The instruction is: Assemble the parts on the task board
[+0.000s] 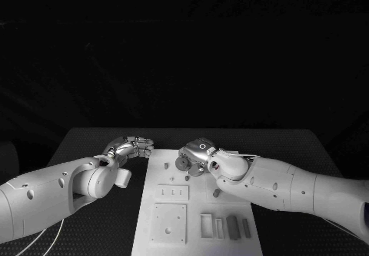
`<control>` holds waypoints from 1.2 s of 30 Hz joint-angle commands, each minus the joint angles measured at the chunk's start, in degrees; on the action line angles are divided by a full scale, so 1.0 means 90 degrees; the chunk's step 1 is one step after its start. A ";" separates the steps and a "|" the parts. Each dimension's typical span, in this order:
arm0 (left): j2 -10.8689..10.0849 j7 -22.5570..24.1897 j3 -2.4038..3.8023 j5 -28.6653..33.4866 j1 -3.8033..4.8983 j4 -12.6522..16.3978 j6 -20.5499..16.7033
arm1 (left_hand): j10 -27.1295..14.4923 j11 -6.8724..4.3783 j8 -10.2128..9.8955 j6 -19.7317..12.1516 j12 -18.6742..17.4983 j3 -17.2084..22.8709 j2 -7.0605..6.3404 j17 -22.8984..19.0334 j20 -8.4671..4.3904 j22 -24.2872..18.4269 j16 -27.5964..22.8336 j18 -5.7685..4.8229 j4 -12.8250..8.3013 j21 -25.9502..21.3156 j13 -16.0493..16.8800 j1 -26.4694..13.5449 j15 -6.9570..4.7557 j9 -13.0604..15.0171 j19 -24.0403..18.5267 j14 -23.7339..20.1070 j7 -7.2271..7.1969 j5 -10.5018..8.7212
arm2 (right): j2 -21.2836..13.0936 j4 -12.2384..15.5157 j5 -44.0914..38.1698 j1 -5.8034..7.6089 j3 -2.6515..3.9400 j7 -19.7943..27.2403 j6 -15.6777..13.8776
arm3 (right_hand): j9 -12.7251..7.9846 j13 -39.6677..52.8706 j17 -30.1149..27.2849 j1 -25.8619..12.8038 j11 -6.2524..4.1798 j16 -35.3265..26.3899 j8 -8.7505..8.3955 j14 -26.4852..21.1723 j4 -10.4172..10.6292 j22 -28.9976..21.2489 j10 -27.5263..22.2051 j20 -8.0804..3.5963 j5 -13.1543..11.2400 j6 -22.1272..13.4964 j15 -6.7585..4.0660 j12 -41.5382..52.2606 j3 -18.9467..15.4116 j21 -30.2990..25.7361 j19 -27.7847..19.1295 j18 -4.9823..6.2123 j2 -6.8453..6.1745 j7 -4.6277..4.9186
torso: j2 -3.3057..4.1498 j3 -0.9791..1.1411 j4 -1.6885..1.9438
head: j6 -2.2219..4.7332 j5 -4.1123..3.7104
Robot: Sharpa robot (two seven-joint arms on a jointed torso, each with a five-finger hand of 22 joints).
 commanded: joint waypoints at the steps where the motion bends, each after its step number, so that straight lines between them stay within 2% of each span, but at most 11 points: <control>1: 0.0009 0.0042 0.0005 0.0021 0.0005 0.0011 0.0060 | 0.0005 0.0044 -0.0042 -0.0023 -0.0021 0.0045 -0.0011 -0.0009 0.0014 0.0123 0.0039 0.0077 0.0002 0.0029 0.0009 -0.0074 0.0017 0.0010 -0.0022 0.0007 0.0001 -0.0012 | 0.0014 -0.0023 0.0020 -0.0003 -0.0009 0.0027 0.0172 | -0.0032 -0.0016 0.0005 -0.0023 0.0148 -0.0038 -0.0058 -0.0001 -0.0042 0.0064 -0.0090 -0.0011 -0.0031 0.0075 0.0053 -0.0024 -0.0030 0.0006 -0.0034 0.0274 -0.0086 0.0271 | 0.0001 -0.0001 0.0001 | -0.0012 0.0004; 13: 0.0018 0.0042 0.0005 0.0021 0.0005 0.0004 0.0064 | 0.0005 0.0045 -0.0045 -0.0025 -0.0024 0.0045 -0.0014 -0.0011 0.0015 0.0123 0.0041 0.0077 0.0001 0.0031 0.0011 -0.0078 0.0017 0.0011 -0.0023 0.0006 0.0003 -0.0012 | 0.0033 -0.0019 0.0093 -0.0003 -0.0012 0.0052 0.0203 | -0.0083 -0.0045 0.0021 -0.0027 0.0166 -0.0077 -0.0171 0.0003 -0.0104 0.0055 -0.0144 0.0004 -0.0051 -0.0172 0.0072 -0.0016 -0.0141 -0.0014 -0.0054 0.0274 -0.0122 0.0287 | -0.0001 0.0001 -0.0002 | -0.0028 0.0003; 18: 0.0012 0.0040 0.0005 0.0023 0.0005 -0.0002 0.0058 | 0.0005 0.0046 -0.0046 -0.0026 -0.0025 0.0046 -0.0013 -0.0011 0.0015 0.0123 0.0042 0.0077 0.0002 0.0031 0.0012 -0.0080 0.0017 0.0012 -0.0023 0.0005 0.0004 -0.0012 | -0.0008 -0.0009 0.0176 -0.0003 -0.0012 0.0069 0.0158 | -0.0103 -0.0060 0.0032 -0.0020 0.0144 -0.0094 -0.0220 0.0005 -0.0130 0.0051 -0.0159 0.0009 0.0051 -0.0301 0.0051 -0.0006 -0.0171 -0.0023 -0.0060 0.0274 -0.0119 0.0264 | -0.0002 0.0001 -0.0005 | -0.0025 -0.0002; 23: 0.0009 0.0041 0.0005 0.0027 0.0005 -0.0007 0.0064 | 0.0006 0.0046 -0.0047 -0.0027 -0.0026 0.0046 -0.0013 -0.0012 0.0015 0.0122 0.0042 0.0077 0.0003 0.0032 0.0012 -0.0083 0.0018 0.0013 -0.0023 0.0005 0.0005 -0.0012 | -0.0133 0.0088 0.0364 -0.0001 -0.0011 0.0166 -0.0148 | -0.0103 -0.0074 0.0042 -0.0016 0.0133 -0.0105 -0.0227 0.0009 -0.0137 0.0049 -0.0163 0.0010 0.0213 -0.0353 0.0040 0.0004 -0.0174 -0.0027 -0.0060 0.0274 -0.0103 0.0253 | -0.0001 0.0004 -0.0004 | -0.0019 -0.0005; 25: 0.0001 0.0043 0.0005 0.0028 0.0005 -0.0015 0.0065 | 0.0006 0.0046 -0.0047 -0.0027 -0.0026 0.0046 -0.0013 -0.0012 0.0015 0.0122 0.0042 0.0077 0.0003 0.0032 0.0012 -0.0083 0.0018 0.0013 -0.0023 0.0005 0.0005 -0.0012 | -0.0233 0.0158 0.0558 0.0001 -0.0010 0.0267 -0.0407 | -0.0102 -0.0075 0.0044 -0.0015 0.0133 -0.0106 -0.0223 0.0009 -0.0136 0.0049 -0.0162 0.0010 0.0242 -0.0352 0.0040 0.0006 -0.0173 -0.0027 -0.0059 0.0274 -0.0101 0.0252 | -0.0004 0.0009 -0.0006 | -0.0012 -0.0005; 28: -0.0012 0.0049 0.0005 0.0028 0.0005 -0.0020 0.0059 | 0.0006 0.0047 -0.0047 -0.0027 -0.0026 0.0046 -0.0013 -0.0012 0.0015 0.0122 0.0042 0.0077 0.0003 0.0032 0.0012 -0.0084 0.0018 0.0013 -0.0023 0.0005 0.0005 -0.0012 | -0.0463 0.0323 0.1132 0.0036 0.0003 0.0583 -0.0799 | -0.0095 -0.0079 0.0054 -0.0023 0.0134 -0.0105 -0.0212 0.0015 -0.0138 0.0049 -0.0151 0.0005 0.0460 -0.0353 0.0039 0.0019 -0.0173 -0.0022 -0.0048 0.0274 -0.0118 0.0255 | -0.0010 0.0015 -0.0020 | 0.0004 -0.0006; 31: -0.0020 0.0060 0.0006 0.0028 0.0005 -0.0024 0.0070 | 0.0006 0.0046 -0.0047 -0.0027 -0.0027 0.0046 -0.0014 -0.0013 0.0015 0.0122 0.0043 0.0077 0.0002 0.0032 0.0013 -0.0084 0.0018 0.0013 -0.0024 0.0005 0.0005 -0.0012 | -0.0716 0.0495 0.1770 0.0122 0.0086 0.0960 -0.0838 | -0.0086 -0.0088 0.0069 -0.0100 0.0134 -0.0110 -0.0202 0.0018 -0.0170 0.0051 -0.0150 -0.0009 0.0334 -0.0378 0.0039 0.0036 -0.0341 -0.0011 -0.0031 0.0274 -0.0134 0.0258 | -0.0009 0.0012 -0.0027 | 0.0036 -0.0027; 32: -0.0025 0.0067 0.0006 0.0030 0.0005 -0.0028 0.0077 | 0.0006 0.0046 -0.0047 -0.0027 -0.0027 0.0046 -0.0015 -0.0013 0.0015 0.0122 0.0043 0.0077 0.0002 0.0032 0.0013 -0.0084 0.0018 0.0013 -0.0024 0.0005 0.0005 -0.0012 | -0.0825 0.0552 0.2082 0.0171 0.0118 0.1130 -0.0793 | -0.0083 -0.0091 0.0073 -0.0106 0.0137 -0.0113 -0.0198 0.0017 -0.0181 0.0050 -0.0154 -0.0014 0.0327 -0.0383 0.0040 0.0038 -0.0375 -0.0013 -0.0032 0.0274 -0.0127 0.0261 | -0.0010 0.0019 -0.0034 | 0.0057 -0.0038; 34: -0.0028 0.0125 0.0006 0.0059 0.0005 -0.0051 0.0144 | 0.0007 0.0046 -0.0047 -0.0027 -0.0027 0.0046 -0.0016 -0.0013 0.0015 0.0122 0.0043 0.0077 0.0001 0.0032 0.0013 -0.0083 0.0018 0.0014 -0.0025 0.0005 0.0004 -0.0012 | -0.1043 0.0600 0.2437 0.0212 0.0221 0.1619 -0.0546 | -0.0063 -0.0097 0.0087 -0.0164 0.0159 -0.0119 -0.0164 0.0014 -0.0203 0.0048 -0.0172 -0.0026 0.0368 -0.0359 0.0057 0.0047 -0.0519 -0.0019 -0.0037 0.0274 -0.0070 0.0287 | -0.0010 0.0025 -0.0036 | 0.0105 -0.0066; 36: -0.0047 0.0155 0.0006 0.0042 0.0005 -0.0056 0.0173 | 0.0009 0.0046 -0.0047 -0.0026 -0.0027 0.0047 -0.0017 -0.0013 0.0015 0.0122 0.0043 0.0077 0.0000 0.0032 0.0014 -0.0083 0.0018 0.0015 -0.0025 0.0004 0.0005 -0.0013 | -0.1266 0.0624 0.2899 0.0254 0.0243 0.1899 -0.0393 | -0.0050 -0.0099 0.0096 -0.0150 0.0212 -0.0128 -0.0138 0.0005 -0.0242 0.0042 -0.0202 -0.0039 0.0406 -0.0330 0.0104 0.0052 -0.0577 -0.0035 -0.0053 0.0274 0.0004 0.0344 | -0.0013 0.0031 -0.0053 | 0.0172 -0.0057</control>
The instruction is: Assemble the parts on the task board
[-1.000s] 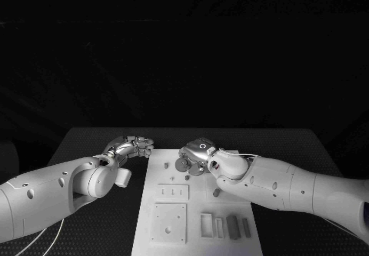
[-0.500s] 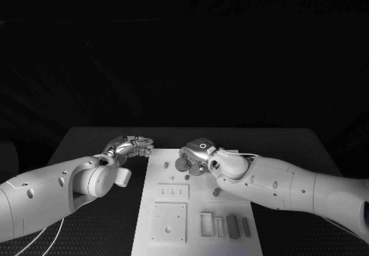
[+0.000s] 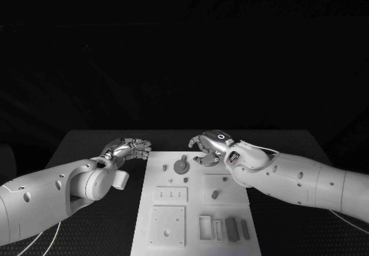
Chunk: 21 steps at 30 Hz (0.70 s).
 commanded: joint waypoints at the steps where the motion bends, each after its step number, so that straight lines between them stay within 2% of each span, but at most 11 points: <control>1: -0.0015 0.0147 0.0005 0.0023 0.0005 -0.0021 0.0161 | 0.0019 0.0046 -0.0023 -0.0024 -0.0023 0.0050 0.0012 -0.0010 0.0014 0.0118 0.0044 0.0078 -0.0004 0.0032 0.0014 -0.0053 0.0017 0.0012 -0.0027 0.0002 0.0011 -0.0013 | -0.0319 0.0016 0.1658 0.0050 0.0007 0.1151 0.0247 | 0.0016 -0.0007 0.0011 -0.0009 0.0097 -0.0049 0.0035 -0.0003 -0.0029 0.0040 -0.0090 -0.0048 0.0057 0.0036 0.0065 0.0026 -0.0061 -0.0039 -0.0032 0.0336 0.0080 0.0107 | -0.0004 0.0010 -0.0026 | 0.0108 -0.0035; 4: -0.0006 0.0145 0.0005 0.0020 0.0005 -0.0067 0.0172 | 0.0059 0.0036 -0.0020 -0.0012 -0.0006 0.0055 0.0014 -0.0013 0.0016 0.0118 0.0048 0.0077 -0.0011 0.0034 0.0027 -0.0051 0.0018 0.0020 -0.0032 -0.0001 0.0020 -0.0014 | -0.0579 -0.0038 0.2220 0.0066 0.0023 0.1325 0.0416 | 0.0035 -0.0006 0.0023 -0.0013 0.0117 -0.0056 0.0077 -0.0012 -0.0050 0.0041 -0.0121 -0.0045 0.0116 0.0097 0.0086 0.0038 -0.0136 -0.0047 -0.0049 0.0336 0.0135 0.0128 | -0.0017 0.0029 -0.0062 | 0.0141 -0.0093; 5: -0.0004 0.0146 0.0005 0.0020 0.0005 -0.0081 0.0172 | 0.0076 0.0029 -0.0019 -0.0008 0.0002 0.0056 0.0015 -0.0014 0.0016 0.0119 0.0050 0.0077 -0.0013 0.0036 0.0033 -0.0052 0.0019 0.0023 -0.0033 -0.0001 0.0023 -0.0015 | -0.0659 -0.0075 0.2386 0.0066 0.0024 0.1377 0.0457 | 0.0038 -0.0004 0.0035 -0.0025 0.0125 -0.0057 0.0081 -0.0024 -0.0081 0.0046 -0.0141 -0.0044 0.0211 0.0096 0.0093 0.0047 -0.0205 -0.0046 -0.0059 0.0336 0.0180 0.0135 | -0.0025 0.0043 -0.0084 | 0.0140 -0.0086; 9: 0.0003 0.0156 0.0005 0.0014 0.0005 -0.0136 0.0177 | 0.0098 0.0020 -0.0020 -0.0005 0.0012 0.0057 0.0016 -0.0016 0.0017 0.0119 0.0053 0.0077 -0.0016 0.0038 0.0042 -0.0053 0.0019 0.0026 -0.0034 -0.0003 0.0025 -0.0015 | -0.0859 -0.0269 0.2599 0.0065 0.0022 0.1478 0.0656 | 0.0046 -0.0005 0.0068 -0.0043 0.0131 -0.0060 0.0092 -0.0043 -0.0185 0.0061 -0.0189 -0.0030 0.0368 0.0095 0.0098 0.0077 -0.0406 -0.0046 -0.0098 0.0336 0.0246 0.0140 | -0.0042 0.0071 -0.0135 | 0.0155 -0.0074; 11: 0.0007 0.0156 0.0005 0.0014 0.0004 -0.0162 0.0182 | 0.0099 0.0019 -0.0020 -0.0005 0.0012 0.0057 0.0016 -0.0017 0.0017 0.0119 0.0053 0.0077 -0.0017 0.0038 0.0042 -0.0053 0.0019 0.0027 -0.0034 -0.0003 0.0025 -0.0015 | -0.0954 -0.0348 0.2619 0.0063 0.0021 0.1506 0.0759 | 0.0046 -0.0008 0.0080 -0.0052 0.0136 -0.0067 0.0091 -0.0055 -0.0220 0.0068 -0.0215 -0.0023 0.0426 0.0086 0.0103 0.0086 -0.0492 -0.0049 -0.0122 0.0336 0.0269 0.0146 | -0.0050 0.0100 -0.0168 | 0.0156 -0.0076; 17: 0.0022 0.0152 0.0004 0.0014 0.0002 -0.0189 0.0204 | 0.0090 0.0021 -0.0020 -0.0003 0.0005 0.0057 0.0015 -0.0018 0.0017 0.0119 0.0054 0.0077 -0.0020 0.0039 0.0042 -0.0053 0.0020 0.0029 -0.0036 -0.0005 0.0024 -0.0015 | -0.1180 -0.0513 0.2620 0.0037 0.0018 0.1558 0.0919 | 0.0046 -0.0017 0.0100 -0.0042 0.0142 -0.0077 0.0089 -0.0070 -0.0268 0.0082 -0.0252 -0.0013 0.0516 0.0073 0.0109 0.0101 -0.0627 -0.0045 -0.0157 0.0336 0.0267 0.0151 | -0.0063 0.0159 -0.0226 | 0.0120 -0.0055; 21: 0.0025 0.0152 0.0004 0.0009 0.0000 -0.0187 0.0214 | 0.0077 0.0027 -0.0023 -0.0004 -0.0004 0.0058 0.0017 -0.0020 0.0018 0.0118 0.0055 0.0076 -0.0022 0.0040 0.0040 -0.0056 0.0021 0.0031 -0.0038 -0.0007 0.0025 -0.0015 | -0.1221 -0.0654 0.2618 -0.0016 0.0017 0.1554 0.1062 | 0.0045 -0.0023 0.0110 -0.0033 0.0142 -0.0086 0.0085 -0.0084 -0.0281 0.0087 -0.0279 -0.0004 0.0557 0.0057 0.0109 0.0105 -0.0713 -0.0048 -0.0185 0.0336 0.0255 0.0150 | -0.0071 0.0177 -0.0242 | 0.0107 -0.0039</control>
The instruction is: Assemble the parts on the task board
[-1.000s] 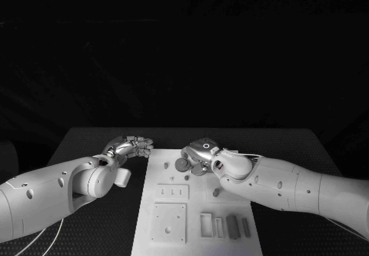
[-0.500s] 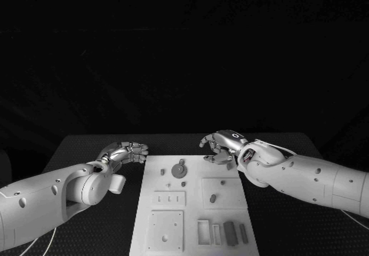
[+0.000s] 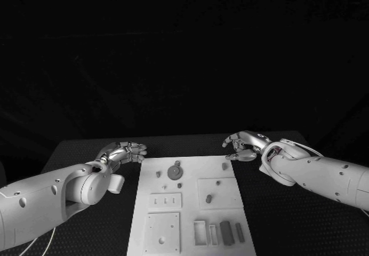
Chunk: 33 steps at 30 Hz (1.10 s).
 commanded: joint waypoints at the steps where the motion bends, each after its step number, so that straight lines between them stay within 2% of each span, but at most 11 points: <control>1: 0.0015 0.0093 0.0005 0.0008 -0.0001 0.0006 0.0137 | 0.0007 0.0006 -0.0023 -0.0005 -0.0006 0.0041 0.0016 -0.0007 0.0018 0.0120 0.0031 0.0077 -0.0006 0.0040 0.0008 -0.0056 0.0021 0.0006 -0.0038 -0.0008 0.0025 -0.0015 | -0.0011 -0.0109 0.0155 -0.0080 -0.0002 0.0194 0.0430 | 0.0004 -0.0009 0.0012 -0.0007 0.0131 -0.0039 0.0026 -0.0040 0.0007 0.0090 -0.0207 0.0002 0.0051 0.0086 0.0021 0.0035 -0.0092 -0.0025 -0.0060 0.0346 0.0050 0.0115 | -0.0011 0.0042 -0.0033 | -0.0025 0.0016; 3: 0.0015 0.0089 0.0005 0.0006 -0.0003 0.0002 0.0138 | 0.0002 0.0008 -0.0024 -0.0005 -0.0009 0.0041 0.0016 -0.0007 0.0018 0.0120 0.0031 0.0077 -0.0007 0.0040 0.0007 -0.0058 0.0021 0.0007 -0.0039 -0.0008 0.0026 -0.0015 | 0.0009 -0.0183 0.0154 -0.0142 -0.0003 0.0201 0.0463 | 0.0005 -0.0012 0.0017 -0.0015 0.0130 -0.0045 0.0025 -0.0048 0.0004 0.0093 -0.0221 0.0007 0.0075 0.0080 0.0019 0.0039 -0.0154 -0.0024 -0.0075 0.0346 0.0052 0.0113 | -0.0007 0.0056 -0.0034 | -0.0038 0.0017; 4: 0.0015 0.0089 0.0004 0.0006 -0.0004 -0.0001 0.0137 | 0.0000 0.0009 -0.0025 -0.0006 -0.0011 0.0041 0.0016 -0.0008 0.0018 0.0120 0.0031 0.0076 -0.0007 0.0040 0.0007 -0.0058 0.0021 0.0007 -0.0039 -0.0009 0.0026 -0.0015 | 0.0023 -0.0217 0.0153 -0.0169 -0.0003 0.0202 0.0484 | 0.0005 -0.0014 0.0019 -0.0018 0.0130 -0.0047 0.0025 -0.0051 0.0003 0.0094 -0.0226 0.0009 0.0078 0.0077 0.0019 0.0040 -0.0176 -0.0025 -0.0081 0.0346 0.0053 0.0113 | -0.0006 0.0044 -0.0027 | -0.0039 0.0015; 8: 0.0017 0.0087 0.0004 0.0005 -0.0017 -0.0006 0.0147 | -0.0005 0.0011 -0.0026 -0.0007 -0.0015 0.0042 0.0016 -0.0008 0.0019 0.0120 0.0032 0.0076 -0.0008 0.0041 0.0007 -0.0059 0.0021 0.0008 -0.0040 -0.0010 0.0026 -0.0015 | 0.0083 -0.0355 0.0127 -0.0272 -0.0004 0.0210 0.0583 | 0.0004 -0.0018 0.0025 -0.0012 0.0127 -0.0055 0.0021 -0.0063 -0.0005 0.0097 -0.0246 0.0015 0.0086 0.0062 0.0017 0.0043 -0.0245 -0.0027 -0.0102 0.0346 0.0055 0.0110 | -0.0004 0.0045 -0.0014 | -0.0065 0.0020; 11: 0.0012 0.0086 0.0004 -0.0004 -0.0022 -0.0012 0.0151 | -0.0009 0.0013 -0.0027 -0.0008 -0.0018 0.0042 0.0017 -0.0009 0.0019 0.0120 0.0032 0.0076 -0.0009 0.0041 0.0006 -0.0060 0.0022 0.0009 -0.0040 -0.0011 0.0027 -0.0015 | 0.0107 -0.0424 0.0083 -0.0383 -0.0005 0.0213 0.0652 | 0.0001 -0.0024 0.0033 0.0157 0.0124 -0.0071 0.0012 -0.0084 -0.0024 0.0101 -0.0283 0.0012 0.0127 0.0036 0.0013 0.0047 -0.0268 -0.0034 -0.0144 0.0346 0.0037 0.0107 | -0.0004 0.0035 -0.0003 | -0.0075 0.0013; 15: 0.0006 0.0085 0.0004 -0.0011 -0.0024 -0.0019 0.0147 | -0.0012 0.0014 -0.0028 -0.0009 -0.0020 0.0042 0.0017 -0.0010 0.0019 0.0120 0.0032 0.0076 -0.0010 0.0041 0.0006 -0.0060 0.0022 0.0009 -0.0041 -0.0012 0.0028 -0.0016 | 0.0175 -0.0554 0.0034 -0.0451 -0.0005 0.0220 0.0696 | -0.0004 -0.0031 0.0045 0.0413 0.0119 -0.0098 -0.0002 -0.0122 -0.0020 0.0107 -0.0343 0.0029 0.0284 -0.0007 0.0010 0.0054 -0.0272 -0.0044 -0.0210 0.0346 0.0019 0.0100 | 0.0017 0.0057 0.0005 | -0.0093 0.0031; 18: 0.0007 0.0087 0.0004 -0.0022 -0.0025 -0.0021 0.0151 | -0.0014 0.0016 -0.0029 -0.0009 -0.0022 0.0043 0.0017 -0.0010 0.0019 0.0120 0.0032 0.0077 -0.0011 0.0041 0.0006 -0.0060 0.0022 0.0009 -0.0042 -0.0013 0.0028 -0.0016 | 0.0200 -0.0587 0.0018 -0.0503 -0.0005 0.0234 0.0674 | -0.0006 -0.0033 0.0051 0.0461 0.0120 -0.0104 -0.0007 -0.0134 -0.0023 0.0109 -0.0361 0.0040 0.0303 -0.0020 0.0010 0.0059 -0.0285 -0.0045 -0.0229 0.0346 0.0015 0.0102 | 0.0018 0.0062 0.0010 | -0.0113 0.0047; 29: 0.0015 0.0077 0.0004 -0.0024 -0.0026 -0.0012 0.0167 | -0.0020 0.0019 -0.0031 -0.0011 -0.0028 0.0044 0.0018 -0.0012 0.0020 0.0119 0.0034 0.0076 -0.0013 0.0042 0.0006 -0.0060 0.0023 0.0011 -0.0044 -0.0015 0.0029 -0.0016 | 0.0380 -0.0676 0.0041 -0.0553 -0.0005 0.0176 0.0621 | -0.0008 -0.0060 0.0085 0.0471 0.0118 -0.0114 -0.0002 -0.0143 -0.0001 0.0105 -0.0392 0.0083 -0.0186 -0.0038 0.0009 0.0101 -0.0388 -0.0028 -0.0263 0.0346 0.0091 0.0099 | 0.0013 0.0045 0.0008 | -0.0141 0.0068; 33: 0.0017 0.0042 0.0004 -0.0034 -0.0026 -0.0020 0.0185 | -0.0022 0.0020 -0.0033 -0.0013 -0.0030 0.0045 0.0017 -0.0013 0.0020 0.0119 0.0034 0.0077 -0.0016 0.0042 0.0006 -0.0059 0.0023 0.0012 -0.0045 -0.0016 0.0030 -0.0016 | 0.0436 -0.0733 -0.0009 -0.0573 -0.0011 0.0150 0.0566 | -0.0013 -0.0079 0.0094 0.0539 0.0118 -0.0125 -0.0003 -0.0144 0.0003 0.0097 -0.0403 0.0086 -0.0427 -0.0044 0.0009 0.0109 -0.0322 -0.0032 -0.0271 0.0346 0.0120 0.0099 | 0.0015 0.0040 0.0013 | -0.0118 0.0066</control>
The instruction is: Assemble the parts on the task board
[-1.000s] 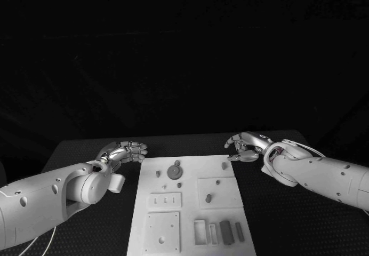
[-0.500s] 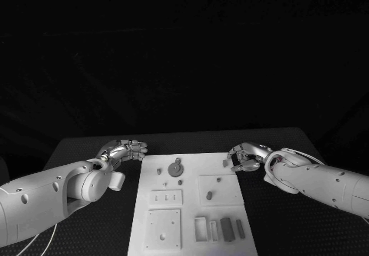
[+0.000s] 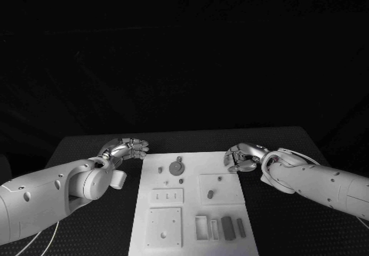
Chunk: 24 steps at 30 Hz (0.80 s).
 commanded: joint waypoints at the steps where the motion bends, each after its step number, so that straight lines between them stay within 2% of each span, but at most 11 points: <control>1: 0.0012 0.0037 0.0004 -0.0025 0.0002 0.0010 0.0134 | -0.0022 0.0021 -0.0034 -0.0014 -0.0030 0.0028 0.0016 -0.0009 0.0020 0.0122 0.0034 0.0077 0.0001 0.0042 0.0008 -0.0060 0.0023 0.0008 -0.0045 -0.0017 0.0030 -0.0016 | 0.0041 -0.0037 -0.0081 -0.0049 -0.0016 -0.0017 0.0060 | -0.0015 -0.0010 0.0008 0.0039 0.0108 -0.0038 -0.0004 -0.0031 0.0017 0.0096 -0.0212 0.0011 -0.0103 0.0011 -0.0008 0.0044 0.0033 -0.0009 -0.0031 0.0349 0.0015 0.0048 | 0.0003 -0.0011 0.0007 | 0.0023 -0.0001; 8: 0.0016 0.0018 0.0004 -0.0031 0.0002 0.0012 0.0163 | -0.0023 0.0022 -0.0035 -0.0015 -0.0033 0.0028 0.0016 -0.0010 0.0020 0.0121 0.0034 0.0077 -0.0001 0.0042 0.0009 -0.0060 0.0024 0.0009 -0.0047 -0.0019 0.0030 -0.0016 | 0.0081 -0.0069 -0.0079 -0.0054 -0.0016 -0.0045 -0.0032 | -0.0017 -0.0032 0.0017 0.0058 0.0110 -0.0045 0.0010 -0.0016 0.0039 0.0089 -0.0202 0.0012 -0.0309 0.0040 -0.0006 0.0062 0.0175 -0.0008 -0.0016 0.0349 0.0070 0.0050 | -0.0004 -0.0012 -0.0002 | 0.0006 0.0021; 15: 0.0011 0.0009 0.0004 -0.0032 0.0002 0.0007 0.0155 | -0.0024 0.0023 -0.0036 -0.0015 -0.0034 0.0029 0.0016 -0.0011 0.0021 0.0121 0.0034 0.0076 -0.0002 0.0042 0.0010 -0.0060 0.0025 0.0010 -0.0049 -0.0022 0.0031 -0.0016 | 0.0111 -0.0066 -0.0089 -0.0054 -0.0016 -0.0037 -0.0020 | 0.0008 -0.0067 0.0035 0.0084 0.0109 -0.0043 0.0111 0.0023 0.0082 0.0086 -0.0165 0.0005 -0.0704 0.0249 -0.0006 0.0094 0.0462 0.0009 0.0027 0.0349 0.0130 0.0049 | -0.0008 -0.0009 -0.0011 | 0.0007 0.0020; 24: 0.0012 -0.0002 0.0004 -0.0036 0.0002 0.0005 0.0159 | -0.0024 0.0023 -0.0038 -0.0016 -0.0036 0.0029 0.0017 -0.0013 0.0022 0.0121 0.0035 0.0076 -0.0003 0.0043 0.0011 -0.0062 0.0026 0.0011 -0.0050 -0.0023 0.0032 -0.0017 | 0.0139 -0.0065 -0.0092 -0.0055 -0.0016 -0.0047 -0.0012 | 0.0115 -0.0116 0.0060 0.0011 -0.0037 -0.0040 0.0346 0.0055 0.0113 0.0092 -0.0102 -0.0012 -0.0764 0.0694 -0.0143 0.0107 0.0625 0.0048 0.0063 0.0349 0.0189 -0.0107 | -0.0007 -0.0007 -0.0010 | 0.0003 0.0023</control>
